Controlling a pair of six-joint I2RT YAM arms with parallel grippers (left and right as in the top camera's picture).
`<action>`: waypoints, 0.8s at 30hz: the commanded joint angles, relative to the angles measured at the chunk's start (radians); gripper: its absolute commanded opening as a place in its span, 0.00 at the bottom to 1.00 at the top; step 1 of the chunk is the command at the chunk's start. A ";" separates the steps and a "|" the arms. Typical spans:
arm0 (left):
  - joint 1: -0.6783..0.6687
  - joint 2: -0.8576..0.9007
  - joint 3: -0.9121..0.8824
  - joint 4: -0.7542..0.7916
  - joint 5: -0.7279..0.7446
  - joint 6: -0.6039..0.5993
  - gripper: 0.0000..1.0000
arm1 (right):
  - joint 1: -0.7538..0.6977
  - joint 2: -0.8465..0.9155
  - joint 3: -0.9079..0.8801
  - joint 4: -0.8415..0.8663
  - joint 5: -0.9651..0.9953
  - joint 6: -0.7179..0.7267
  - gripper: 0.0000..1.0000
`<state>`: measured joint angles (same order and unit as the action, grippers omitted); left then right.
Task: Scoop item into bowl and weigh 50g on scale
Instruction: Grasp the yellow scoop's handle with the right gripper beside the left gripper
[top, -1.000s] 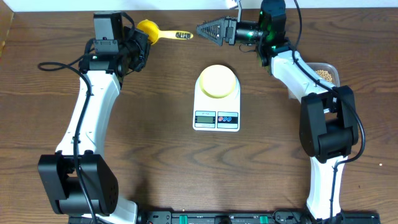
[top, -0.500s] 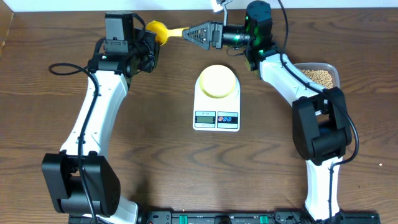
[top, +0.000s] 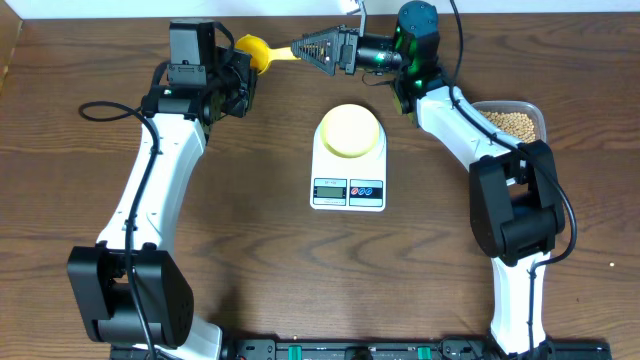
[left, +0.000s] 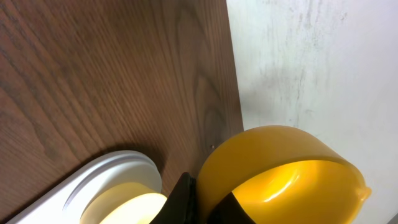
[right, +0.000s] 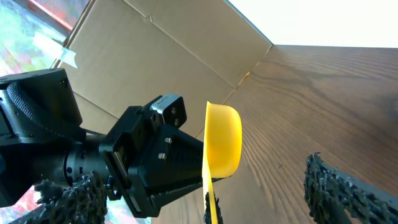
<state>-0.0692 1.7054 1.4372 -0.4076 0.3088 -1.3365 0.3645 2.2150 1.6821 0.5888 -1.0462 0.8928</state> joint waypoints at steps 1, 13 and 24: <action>0.000 -0.026 0.011 -0.002 -0.014 -0.009 0.08 | 0.020 0.004 0.020 0.003 0.012 0.012 0.99; 0.000 -0.026 0.010 -0.002 -0.014 -0.009 0.08 | 0.044 0.003 0.020 0.003 0.046 0.012 0.56; 0.000 -0.026 0.010 -0.002 -0.014 -0.009 0.08 | 0.043 0.003 0.020 0.003 0.046 0.012 0.31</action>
<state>-0.0692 1.7054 1.4372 -0.4076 0.3088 -1.3388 0.4015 2.2150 1.6825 0.5892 -1.0088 0.9112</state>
